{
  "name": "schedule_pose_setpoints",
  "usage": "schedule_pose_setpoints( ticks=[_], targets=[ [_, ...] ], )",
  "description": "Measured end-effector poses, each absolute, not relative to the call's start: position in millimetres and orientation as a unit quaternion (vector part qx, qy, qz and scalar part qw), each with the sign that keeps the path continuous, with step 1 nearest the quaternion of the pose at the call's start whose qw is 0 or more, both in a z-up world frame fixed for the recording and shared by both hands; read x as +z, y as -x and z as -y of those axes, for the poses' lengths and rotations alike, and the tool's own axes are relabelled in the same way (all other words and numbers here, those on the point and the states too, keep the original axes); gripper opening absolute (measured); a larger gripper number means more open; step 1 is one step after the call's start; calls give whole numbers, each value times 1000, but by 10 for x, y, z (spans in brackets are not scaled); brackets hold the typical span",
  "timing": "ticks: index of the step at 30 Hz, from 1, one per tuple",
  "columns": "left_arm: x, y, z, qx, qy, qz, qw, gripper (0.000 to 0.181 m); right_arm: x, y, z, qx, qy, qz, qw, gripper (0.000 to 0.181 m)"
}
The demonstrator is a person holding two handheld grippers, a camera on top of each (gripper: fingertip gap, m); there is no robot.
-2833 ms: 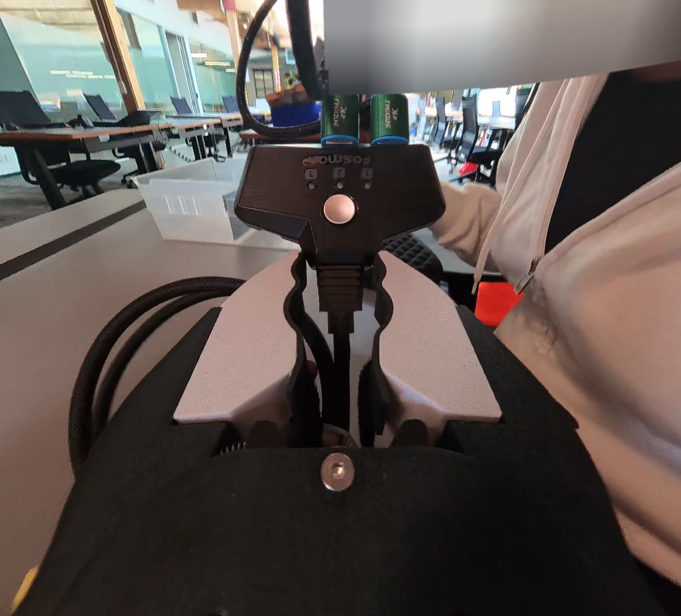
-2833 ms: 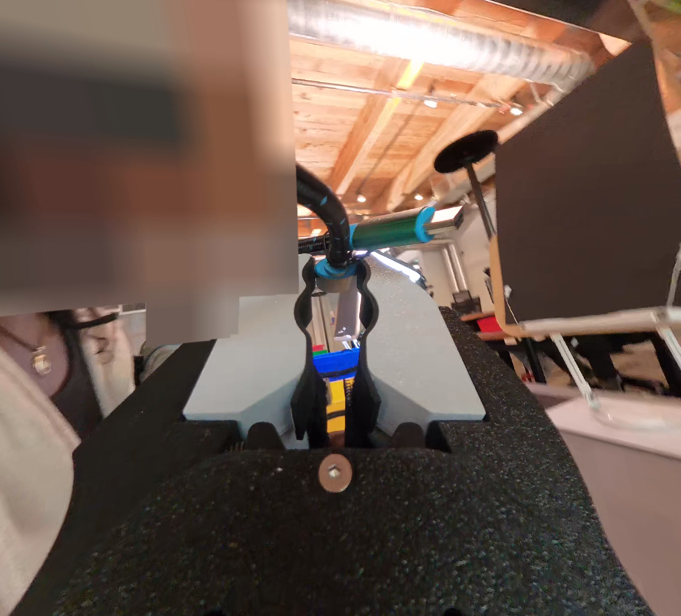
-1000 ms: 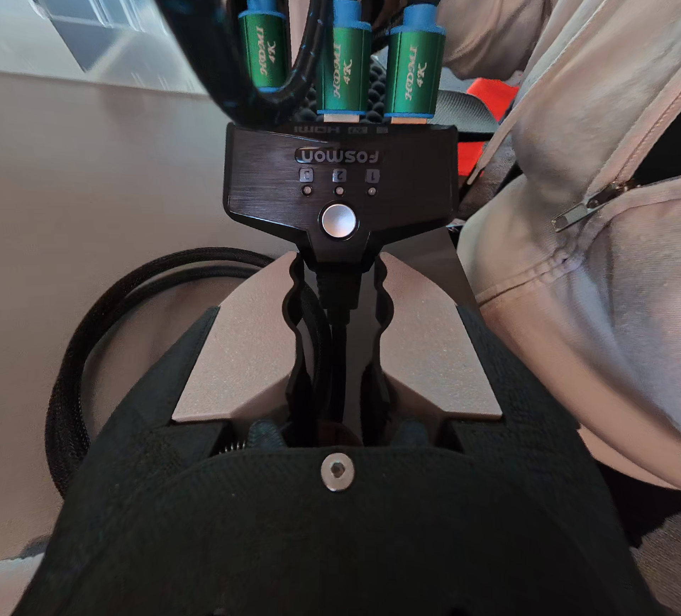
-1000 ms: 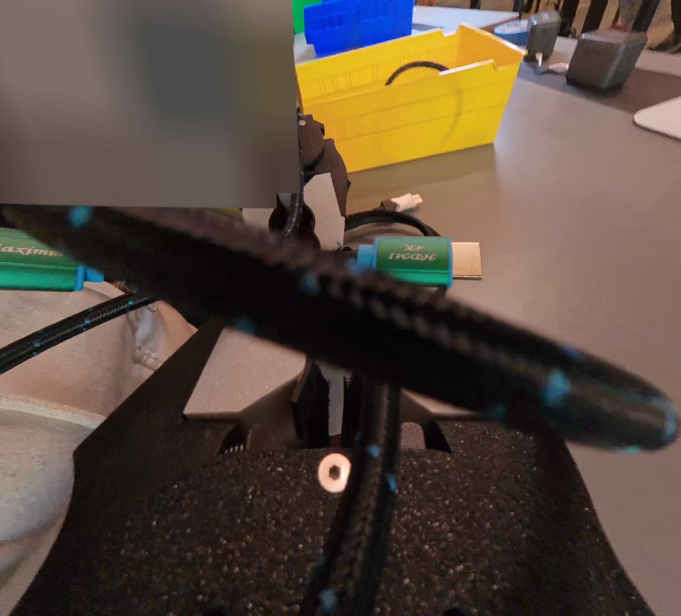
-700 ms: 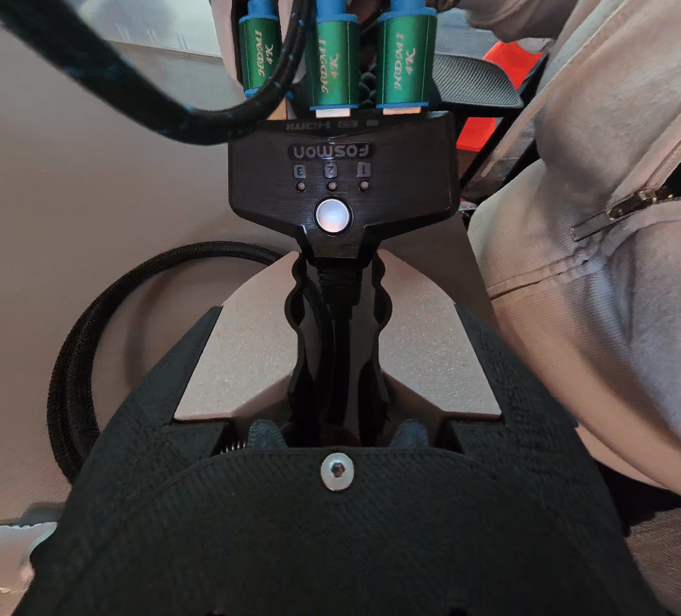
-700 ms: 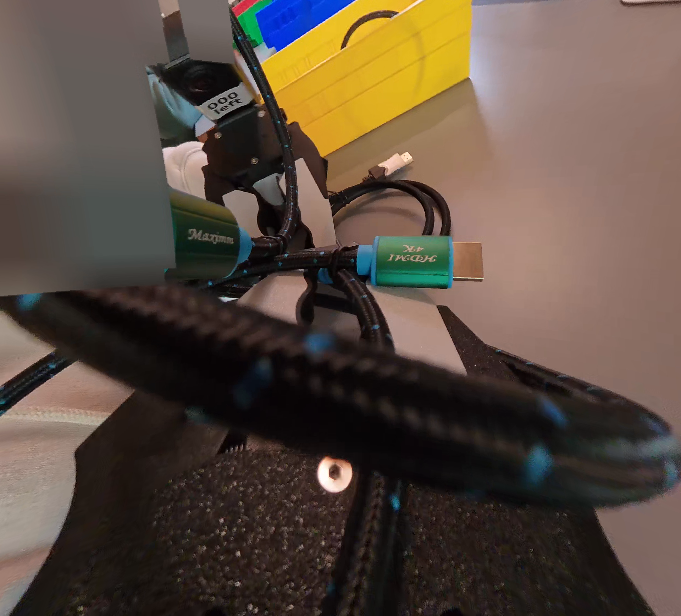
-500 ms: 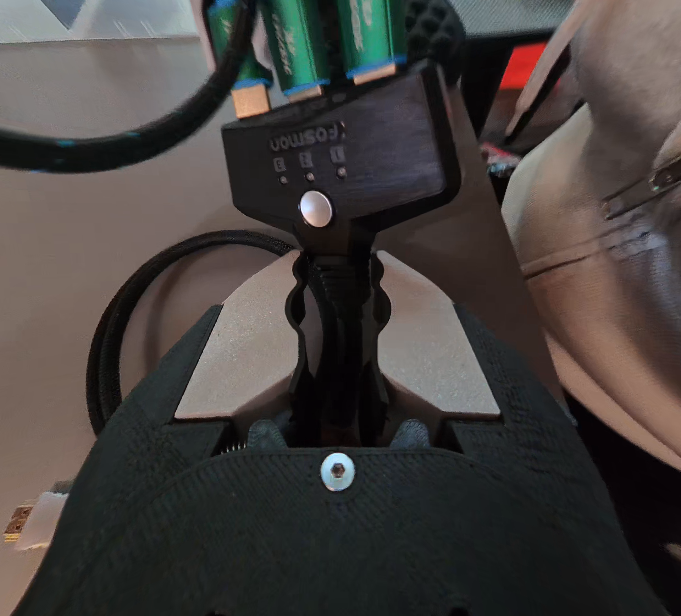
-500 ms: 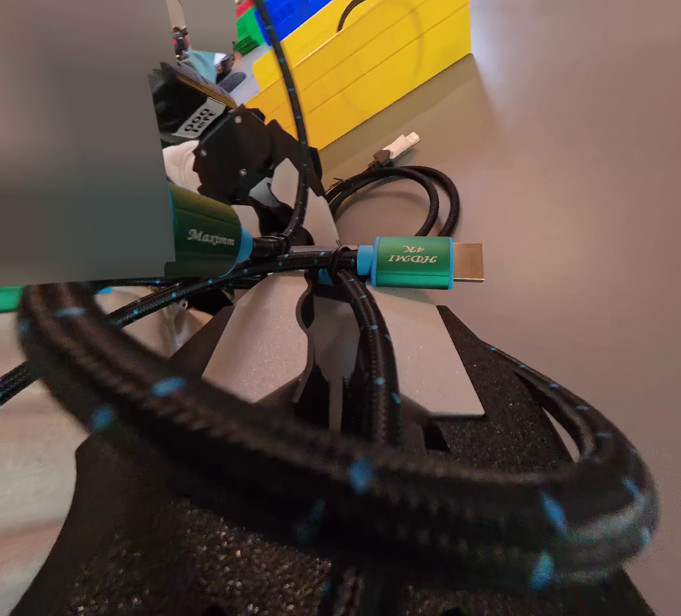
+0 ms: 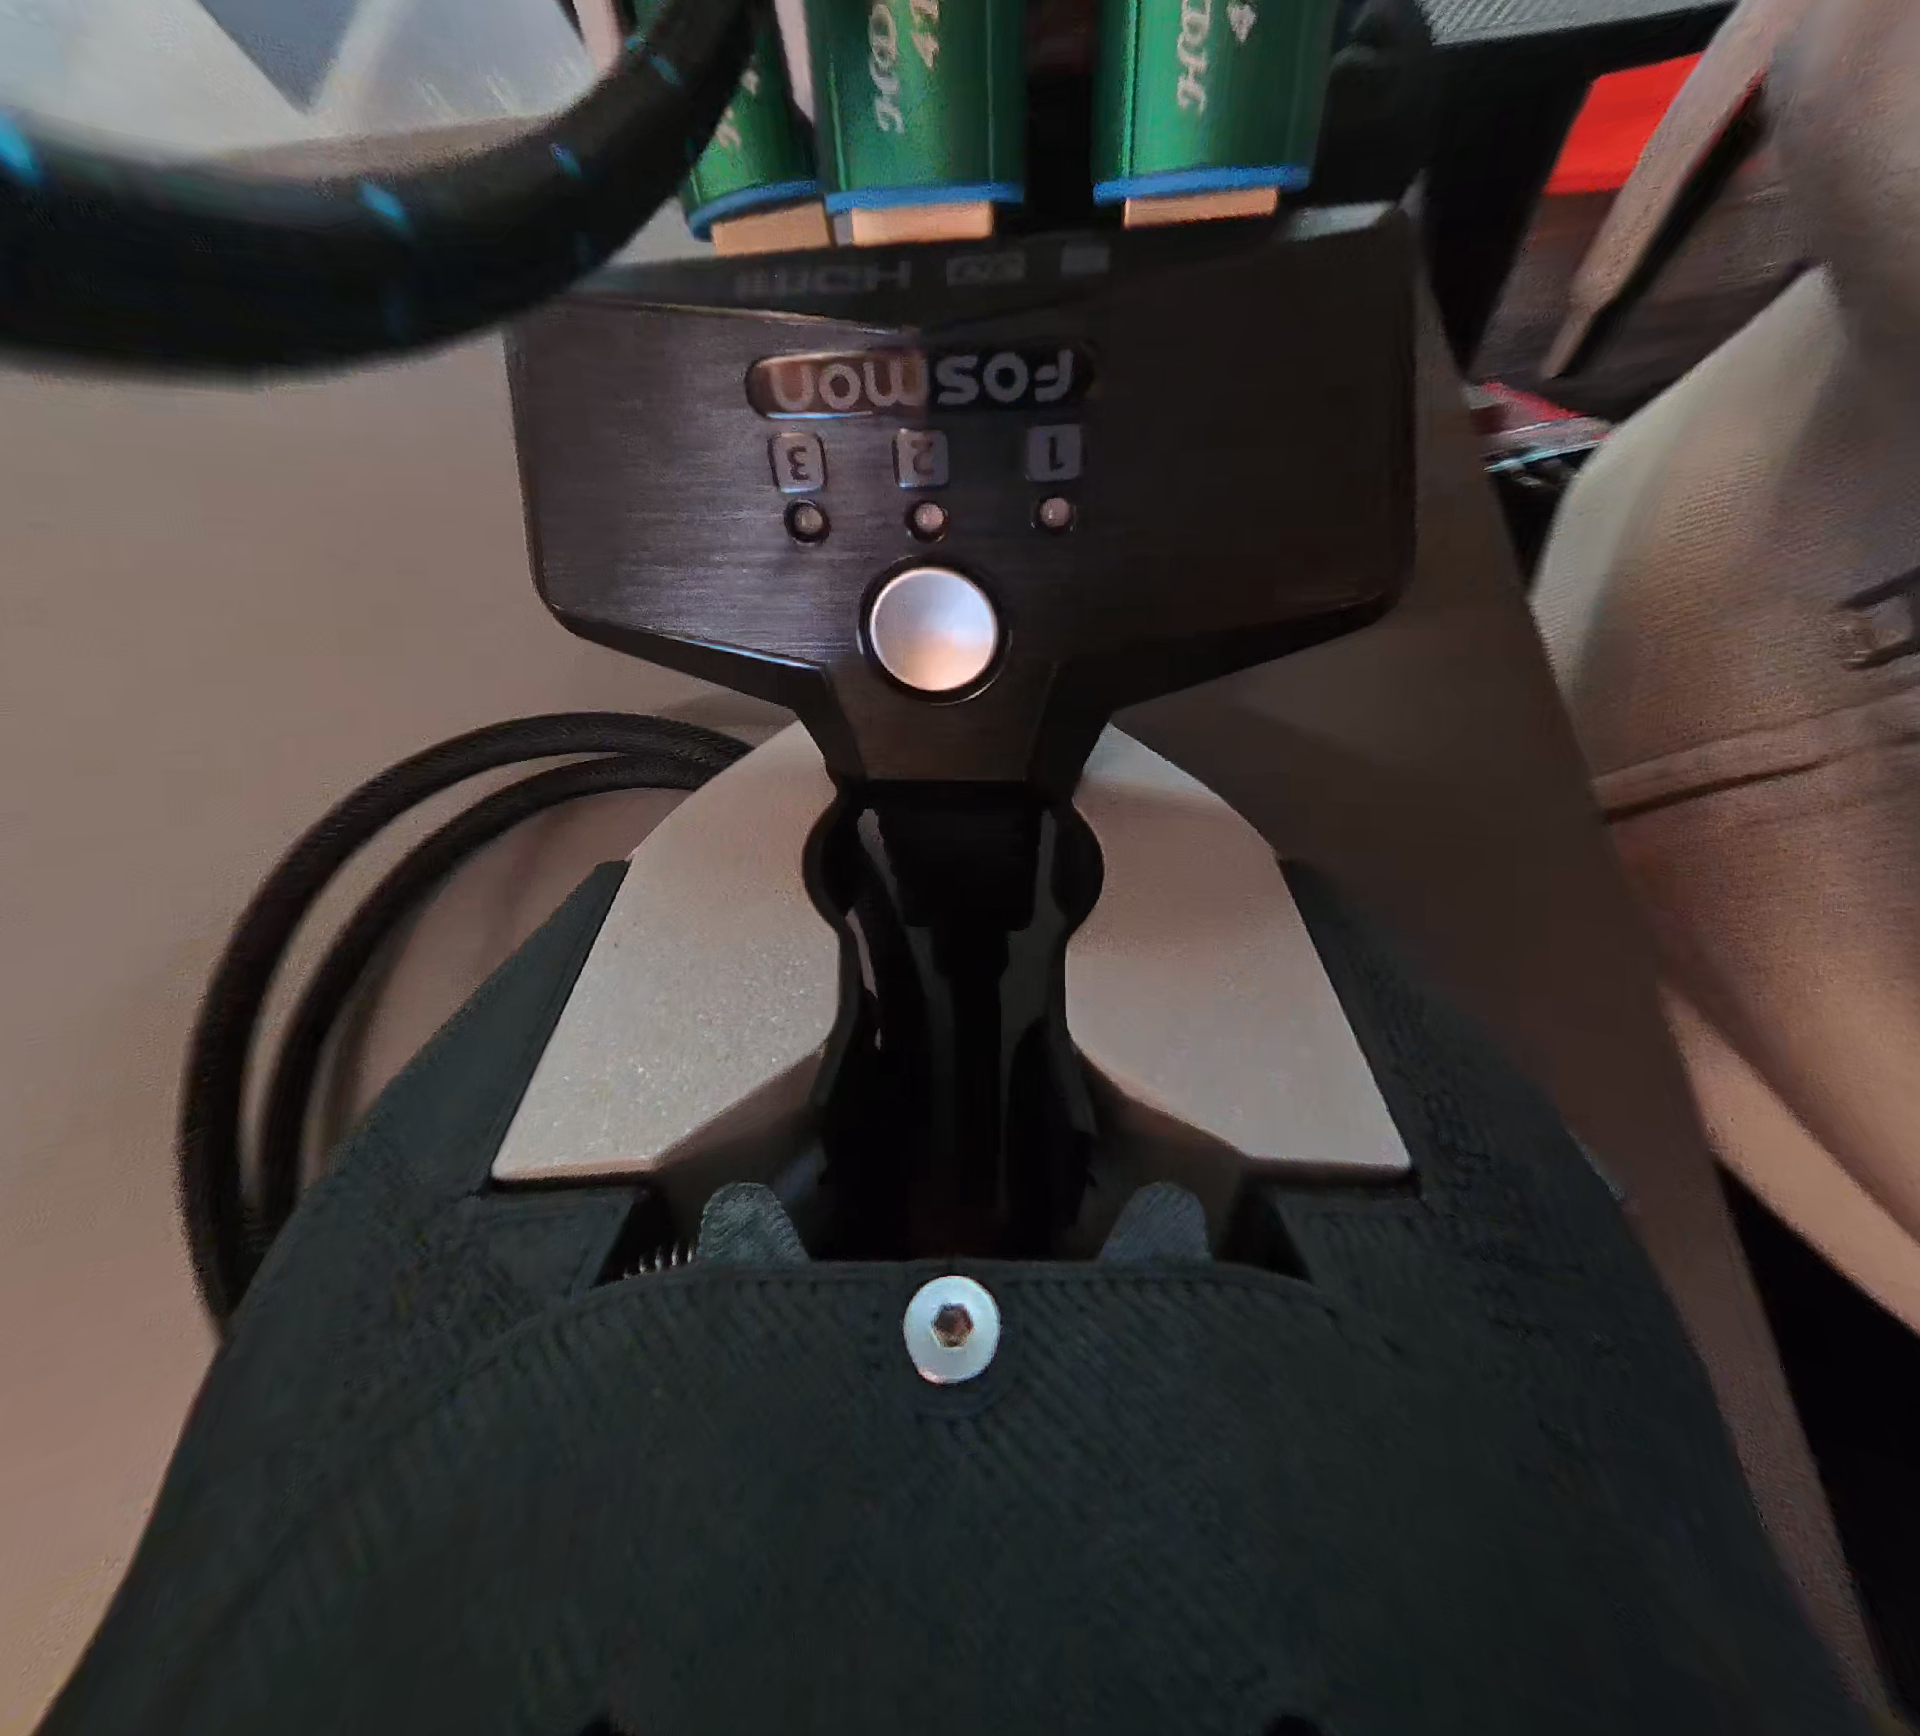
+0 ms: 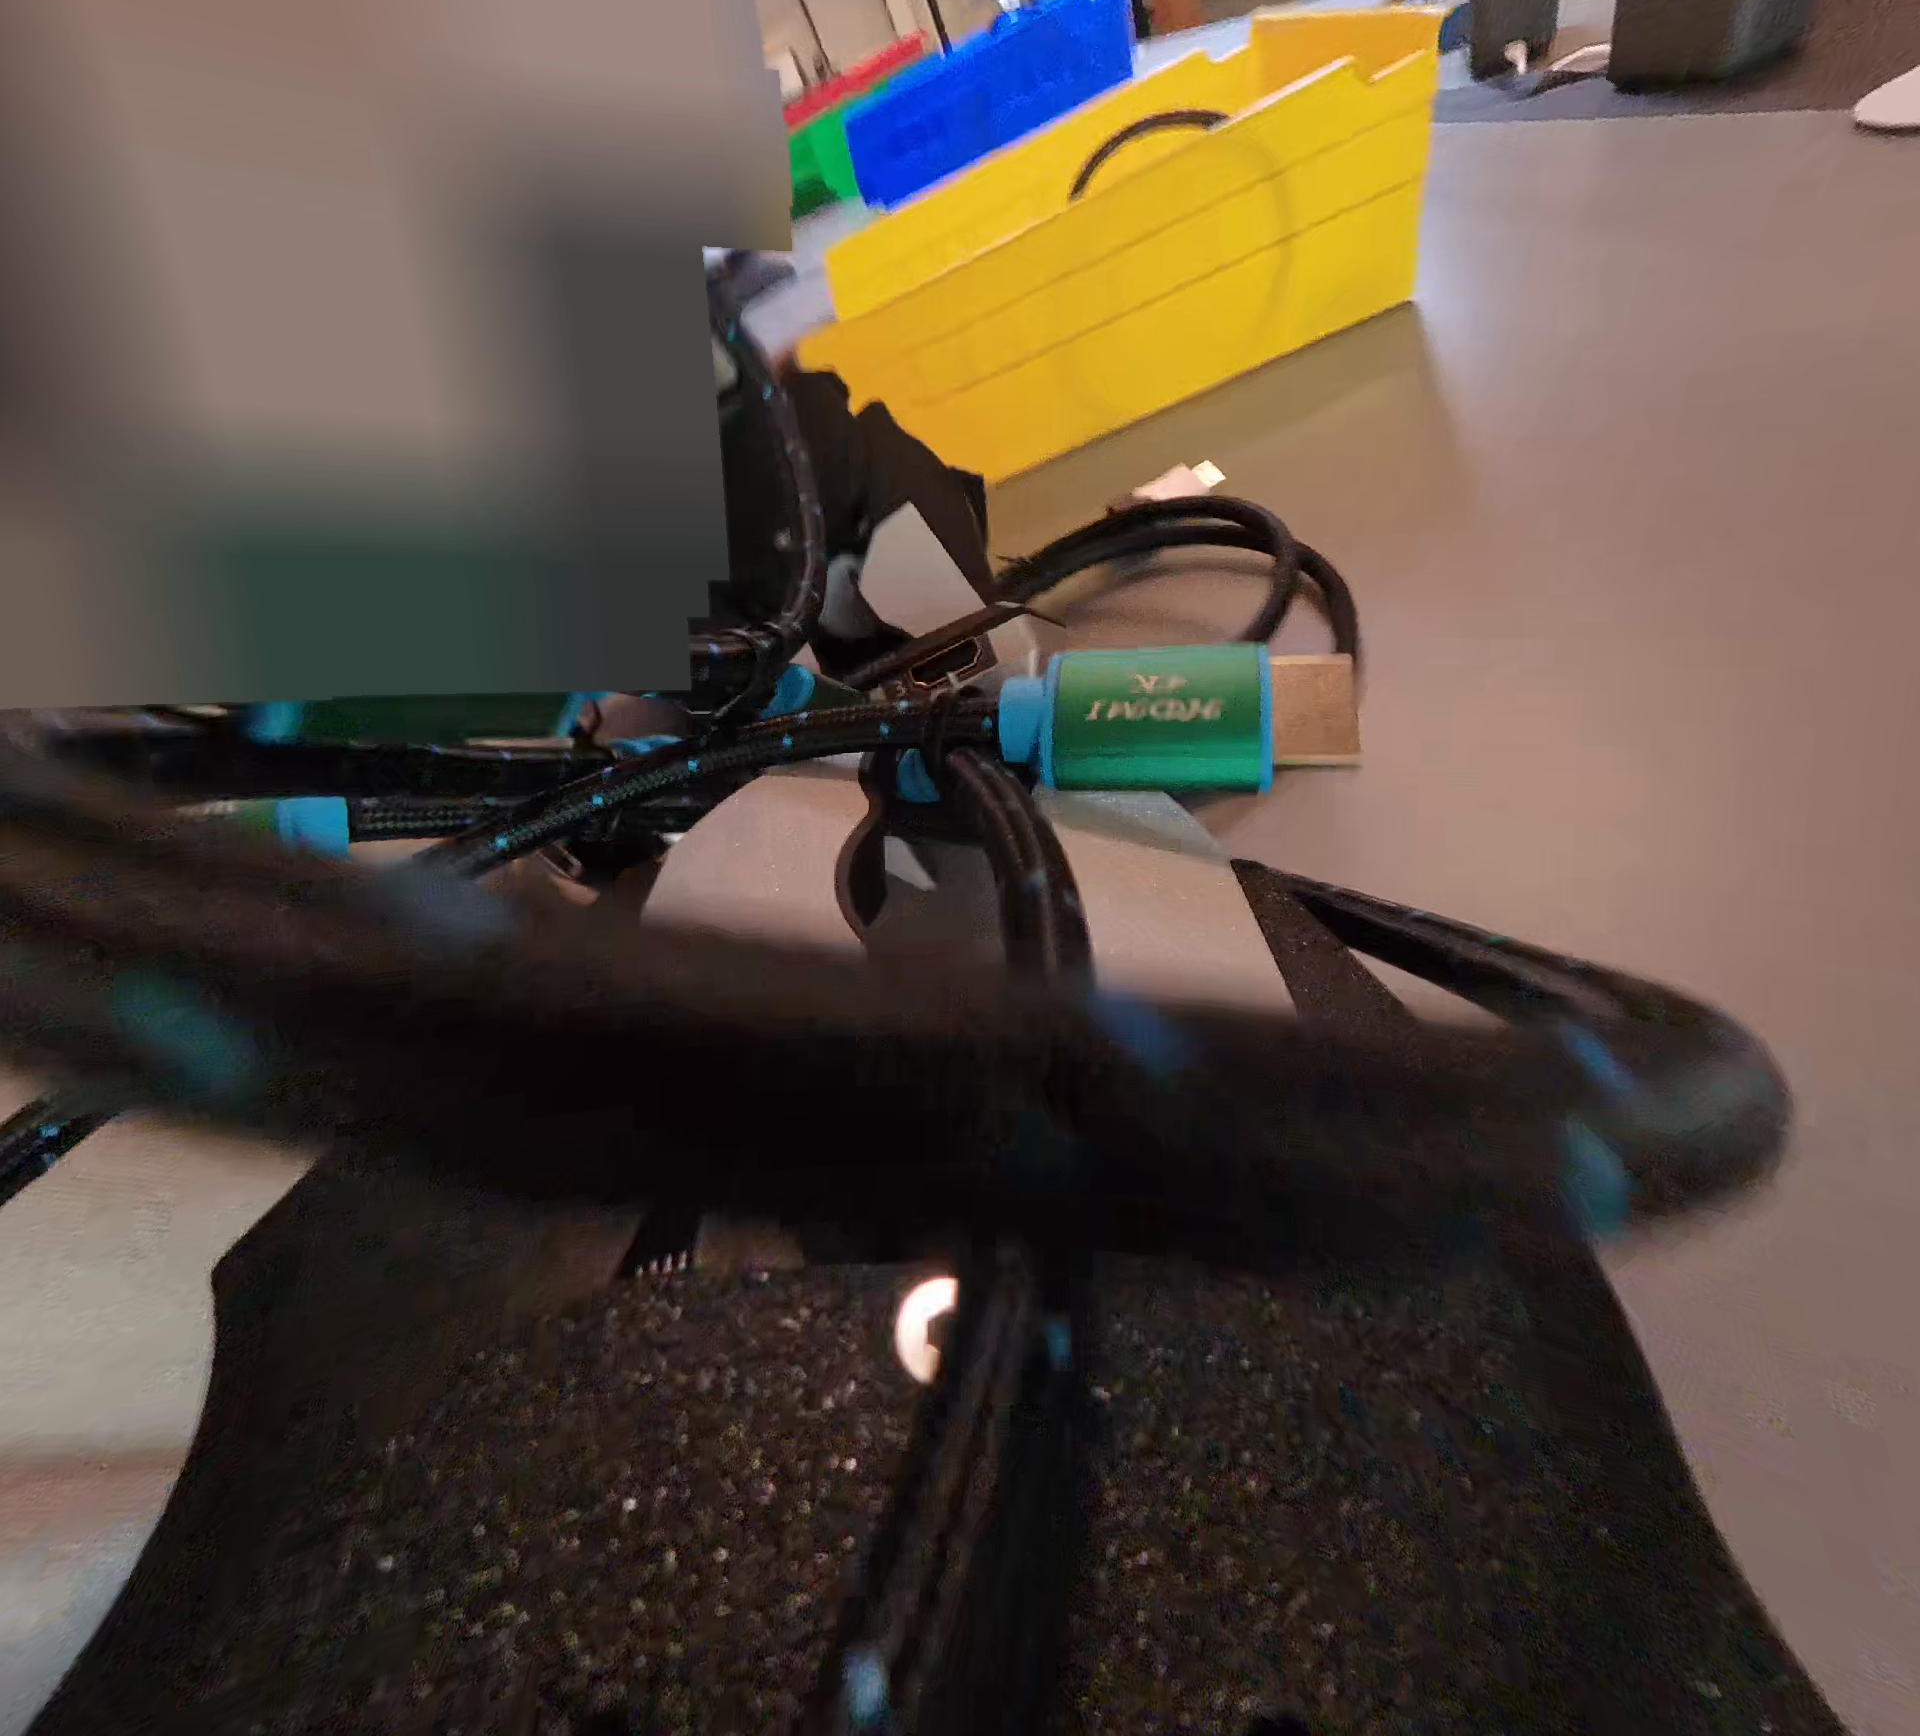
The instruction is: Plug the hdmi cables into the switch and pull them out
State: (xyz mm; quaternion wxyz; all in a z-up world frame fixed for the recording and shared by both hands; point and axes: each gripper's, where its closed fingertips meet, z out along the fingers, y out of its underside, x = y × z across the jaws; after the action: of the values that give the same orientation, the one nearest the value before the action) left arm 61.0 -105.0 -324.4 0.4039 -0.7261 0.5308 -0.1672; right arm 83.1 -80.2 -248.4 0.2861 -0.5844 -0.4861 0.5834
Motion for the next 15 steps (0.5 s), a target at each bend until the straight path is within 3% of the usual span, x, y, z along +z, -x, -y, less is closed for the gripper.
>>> schedule_pose_setpoints(
  ticks=[8, 15],
  targets=[
    [-3119, -708, 984, -194, 704, -503, 463, 33, -2173, -808, 766, 653, 542, 401, 346, 19],
    [-3233, -689, 958, -144, 714, -518, 449, 32, -2285, -759, 749, 567, 590, 454, 353, 19]
  ],
)
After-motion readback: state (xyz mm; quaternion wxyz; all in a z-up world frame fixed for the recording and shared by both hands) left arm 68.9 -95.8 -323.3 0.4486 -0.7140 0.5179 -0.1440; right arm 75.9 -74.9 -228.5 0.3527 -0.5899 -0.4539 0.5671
